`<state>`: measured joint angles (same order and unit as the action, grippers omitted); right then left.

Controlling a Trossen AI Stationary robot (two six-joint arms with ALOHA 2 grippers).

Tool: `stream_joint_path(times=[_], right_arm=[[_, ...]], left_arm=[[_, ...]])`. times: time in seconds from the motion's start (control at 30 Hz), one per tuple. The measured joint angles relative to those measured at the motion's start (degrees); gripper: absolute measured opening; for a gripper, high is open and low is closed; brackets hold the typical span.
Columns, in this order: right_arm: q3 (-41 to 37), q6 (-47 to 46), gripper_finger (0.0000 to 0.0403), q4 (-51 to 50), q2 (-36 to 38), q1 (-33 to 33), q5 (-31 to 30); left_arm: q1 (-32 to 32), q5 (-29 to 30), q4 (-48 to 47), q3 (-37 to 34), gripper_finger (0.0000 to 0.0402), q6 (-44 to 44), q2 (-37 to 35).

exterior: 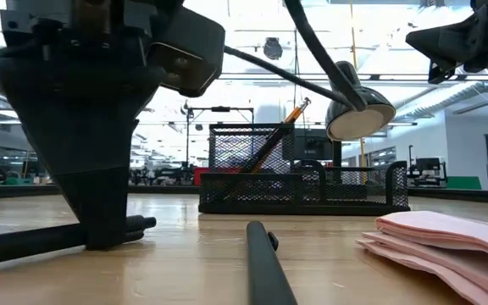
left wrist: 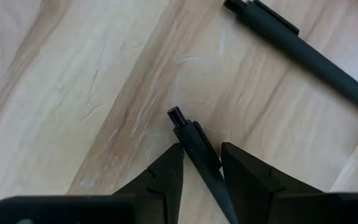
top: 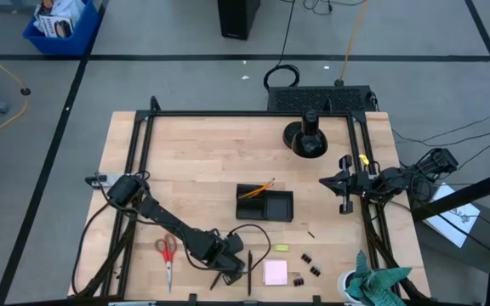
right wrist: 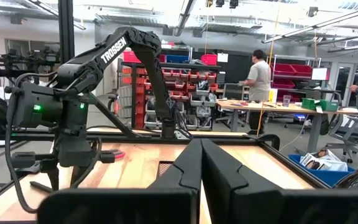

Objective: Pick and place office supplies into organizer
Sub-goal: Put the black pen into the black desk organizer

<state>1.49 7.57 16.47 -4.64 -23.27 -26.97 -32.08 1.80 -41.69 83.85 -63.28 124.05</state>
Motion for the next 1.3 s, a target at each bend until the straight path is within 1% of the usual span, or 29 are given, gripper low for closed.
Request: stream_joint_path(times=[0.13,0.3,0.37,0.6,0.73,0.83,0.93,1.07,1.23,1.3], right_arm=[[0.0,0.0,0.0004,0.0,0.0,0.0,0.0],[0.0,0.0,0.0004,0.0,0.0,0.0,0.0],[0.0,0.0,0.0004,0.0,0.0,0.0,0.0],[0.0,0.0,0.0004,0.0,0.0,0.0,0.0],[0.0,0.0,0.0004,0.0,0.0,0.0,0.0],[0.0,0.0,0.0004,0.0,0.0,0.0,0.0],[0.0,-0.1,0.0004,0.0,0.0,0.0,0.0],[0.0,-0.1,0.0004,0.0,0.0,0.0,0.0],[0.0,-0.3,0.0004,0.0,0.0,0.0,0.0],[0.0,-0.8,0.0004,0.0,0.0,0.0,0.0]], left_arm=[[-0.1,-0.3,-0.2,0.0,0.0111,3.8,0.0],[-1.0,0.3,-0.7,0.0,0.0075,12.9,0.0],[-1.3,0.4,-0.7,0.0,0.0061,14.8,0.0],[-1.6,2.1,0.4,0.0,0.0028,15.4,0.0],[-1.7,2.8,1.5,-0.1,0.0025,15.1,0.0],[-2.0,4.6,2.3,-0.2,0.0027,15.2,-0.1],[-2.6,8.3,2.6,-0.4,0.0026,16.0,-0.3],[-3.5,15.7,2.8,-0.7,0.0022,16.1,-2.0],[-2.5,30.0,1.5,-1.2,0.0029,18.3,-5.0],[-2.7,33.3,0.8,-0.9,0.0028,19.1,-7.6]])
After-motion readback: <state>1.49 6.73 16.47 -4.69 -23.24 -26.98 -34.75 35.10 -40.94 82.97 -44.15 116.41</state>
